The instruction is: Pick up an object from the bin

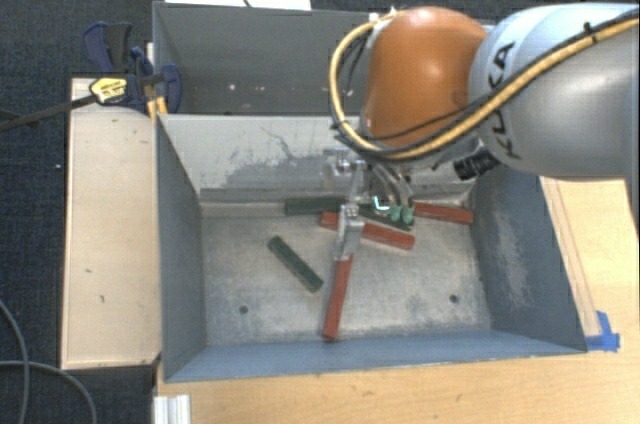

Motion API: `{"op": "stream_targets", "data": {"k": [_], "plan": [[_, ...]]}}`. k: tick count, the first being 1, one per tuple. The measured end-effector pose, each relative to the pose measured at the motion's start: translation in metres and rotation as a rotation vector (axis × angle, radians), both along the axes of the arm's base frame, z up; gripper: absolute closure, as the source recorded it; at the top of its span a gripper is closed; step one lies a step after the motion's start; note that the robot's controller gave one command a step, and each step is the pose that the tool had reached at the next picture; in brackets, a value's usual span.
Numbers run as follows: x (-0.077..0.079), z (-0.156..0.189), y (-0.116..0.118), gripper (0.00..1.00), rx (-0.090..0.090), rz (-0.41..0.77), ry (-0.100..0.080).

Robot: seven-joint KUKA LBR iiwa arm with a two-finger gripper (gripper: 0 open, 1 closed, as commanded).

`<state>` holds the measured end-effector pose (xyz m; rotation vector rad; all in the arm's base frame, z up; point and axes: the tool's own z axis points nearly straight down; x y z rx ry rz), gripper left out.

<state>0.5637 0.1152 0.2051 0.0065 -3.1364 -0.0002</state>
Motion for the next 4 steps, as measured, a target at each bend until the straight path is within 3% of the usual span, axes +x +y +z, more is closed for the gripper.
{"op": "stream_targets", "data": {"k": [1,3,4], "plan": [[0.002,0.004,-0.001,0.00,0.001,-0.003,-0.008],[-0.014,-0.107,0.002,0.00,0.002,-0.101,-0.011],[-0.027,-0.135,0.018,1.00,0.000,-0.061,-0.005]]}}
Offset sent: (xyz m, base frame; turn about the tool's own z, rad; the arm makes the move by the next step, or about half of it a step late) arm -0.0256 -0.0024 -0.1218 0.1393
